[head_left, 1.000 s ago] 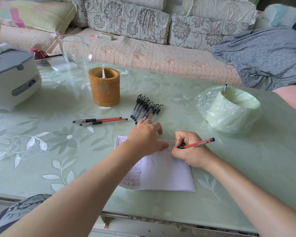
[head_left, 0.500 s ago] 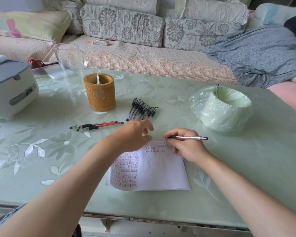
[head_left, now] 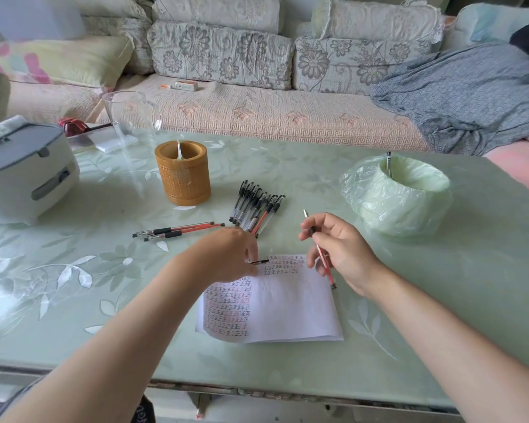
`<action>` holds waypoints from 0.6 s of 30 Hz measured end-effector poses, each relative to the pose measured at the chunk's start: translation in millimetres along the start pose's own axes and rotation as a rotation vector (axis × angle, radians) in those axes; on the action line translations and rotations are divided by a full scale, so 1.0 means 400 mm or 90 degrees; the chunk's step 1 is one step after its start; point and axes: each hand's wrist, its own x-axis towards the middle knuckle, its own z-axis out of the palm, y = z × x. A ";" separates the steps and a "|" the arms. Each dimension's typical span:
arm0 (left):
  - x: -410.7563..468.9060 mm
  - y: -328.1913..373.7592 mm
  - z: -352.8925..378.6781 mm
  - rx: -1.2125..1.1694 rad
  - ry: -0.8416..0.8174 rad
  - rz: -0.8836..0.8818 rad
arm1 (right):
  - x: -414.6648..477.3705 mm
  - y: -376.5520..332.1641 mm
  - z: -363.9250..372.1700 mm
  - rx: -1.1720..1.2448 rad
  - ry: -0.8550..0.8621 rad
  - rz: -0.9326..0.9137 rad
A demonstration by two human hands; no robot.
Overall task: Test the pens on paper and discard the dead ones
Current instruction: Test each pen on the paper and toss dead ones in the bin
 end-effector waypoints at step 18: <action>0.014 -0.005 -0.010 -0.133 0.035 0.022 | -0.017 0.011 0.022 -0.618 0.005 -0.162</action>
